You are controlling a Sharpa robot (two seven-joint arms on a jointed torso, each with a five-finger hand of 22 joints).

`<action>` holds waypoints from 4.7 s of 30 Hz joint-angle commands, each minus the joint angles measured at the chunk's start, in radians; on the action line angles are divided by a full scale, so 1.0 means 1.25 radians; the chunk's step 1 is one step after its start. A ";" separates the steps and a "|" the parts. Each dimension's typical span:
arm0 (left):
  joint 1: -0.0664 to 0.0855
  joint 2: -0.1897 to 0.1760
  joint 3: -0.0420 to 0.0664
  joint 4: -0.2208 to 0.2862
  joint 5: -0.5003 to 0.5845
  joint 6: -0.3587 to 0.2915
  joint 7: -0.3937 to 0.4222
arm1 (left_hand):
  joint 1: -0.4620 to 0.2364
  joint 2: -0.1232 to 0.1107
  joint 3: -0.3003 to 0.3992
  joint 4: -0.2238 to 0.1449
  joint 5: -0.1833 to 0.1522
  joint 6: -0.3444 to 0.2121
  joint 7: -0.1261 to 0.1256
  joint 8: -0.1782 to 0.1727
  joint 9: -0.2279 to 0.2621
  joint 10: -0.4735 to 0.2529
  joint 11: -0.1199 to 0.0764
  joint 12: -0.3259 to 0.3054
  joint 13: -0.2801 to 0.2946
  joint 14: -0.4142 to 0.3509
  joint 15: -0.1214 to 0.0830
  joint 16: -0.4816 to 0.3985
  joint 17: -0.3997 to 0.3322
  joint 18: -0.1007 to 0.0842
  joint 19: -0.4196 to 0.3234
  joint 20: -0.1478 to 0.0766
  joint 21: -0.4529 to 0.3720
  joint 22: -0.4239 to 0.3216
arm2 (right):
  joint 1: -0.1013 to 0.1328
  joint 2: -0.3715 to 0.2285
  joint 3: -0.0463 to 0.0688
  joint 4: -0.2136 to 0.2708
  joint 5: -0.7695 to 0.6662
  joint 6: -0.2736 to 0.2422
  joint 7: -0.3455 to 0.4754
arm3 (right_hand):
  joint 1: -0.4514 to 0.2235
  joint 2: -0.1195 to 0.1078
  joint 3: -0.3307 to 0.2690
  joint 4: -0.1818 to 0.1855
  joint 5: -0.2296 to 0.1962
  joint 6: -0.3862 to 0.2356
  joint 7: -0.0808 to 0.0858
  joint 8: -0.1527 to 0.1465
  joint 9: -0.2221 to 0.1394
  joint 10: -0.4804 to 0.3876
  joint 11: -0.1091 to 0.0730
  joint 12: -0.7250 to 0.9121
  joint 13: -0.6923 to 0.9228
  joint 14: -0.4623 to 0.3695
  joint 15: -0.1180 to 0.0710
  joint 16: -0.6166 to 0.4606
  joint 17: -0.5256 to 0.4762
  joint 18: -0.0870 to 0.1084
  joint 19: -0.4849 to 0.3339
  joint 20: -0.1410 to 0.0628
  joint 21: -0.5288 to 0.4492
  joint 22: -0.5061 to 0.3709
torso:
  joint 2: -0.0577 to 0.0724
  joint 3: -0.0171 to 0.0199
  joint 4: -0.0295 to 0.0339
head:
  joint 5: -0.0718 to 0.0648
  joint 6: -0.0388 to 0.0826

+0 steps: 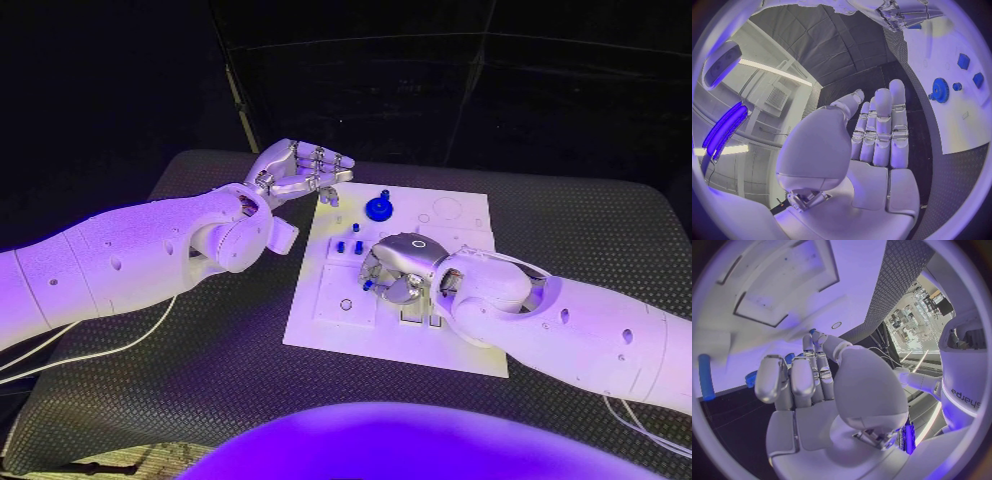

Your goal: Assemble the parts on the task board

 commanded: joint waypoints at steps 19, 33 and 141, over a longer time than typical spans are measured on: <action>0.001 0.002 0.001 0.001 0.004 0.017 0.002 | -0.002 0.006 -0.002 -0.001 0.002 -0.002 0.005 -0.005 -0.001 -0.007 0.001 -0.004 0.001 -0.006 0.002 -0.006 -0.001 0.009 0.000 0.005 -0.004 -0.002 | -0.001 0.014 -0.001 -0.011 -0.036 0.027 -0.043 | -0.036 -0.019 -0.031 0.016 0.014 -0.035 0.013 -0.021 -0.009 -0.031 0.017 -0.030 -0.009 0.020 0.006 -0.005 -0.020 -0.001 -0.008 0.007 -0.005 -0.016 | 0.000 -0.0002 -0.0002 | 0.000 0.000; 0.001 0.003 0.001 0.000 0.004 0.021 0.002 | -0.001 0.007 -0.002 -0.001 0.002 -0.002 0.005 -0.005 -0.001 -0.008 0.001 -0.004 0.001 -0.006 0.002 -0.006 -0.001 0.009 0.000 0.005 -0.005 -0.003 | -0.001 -0.004 -0.001 0.002 -0.013 -0.056 0.000 | -0.047 -0.042 -0.047 0.023 0.017 -0.073 0.027 -0.045 -0.008 -0.104 0.038 -0.054 -0.011 0.004 0.024 -0.040 -0.075 0.011 -0.046 0.026 -0.040 -0.070 | -0.001 -0.0001 -0.0001 | -0.002 0.000; -0.003 0.026 0.001 -0.025 0.017 0.060 -0.001 | -0.007 0.013 -0.007 0.004 0.002 -0.003 0.006 -0.007 -0.002 -0.010 0.002 -0.003 0.002 -0.008 0.004 -0.006 -0.002 0.010 0.001 0.007 -0.010 -0.008 | 0.008 -0.096 0.078 0.132 0.130 -0.101 0.033 | 0.004 0.012 -0.073 0.066 -0.013 -0.007 0.000 -0.025 -0.002 0.000 0.003 0.000 -0.008 0.018 -0.004 0.010 -0.051 -0.002 0.001 0.001 -0.009 -0.011 | -0.001 -0.0002 0.0017 | -0.024 0.000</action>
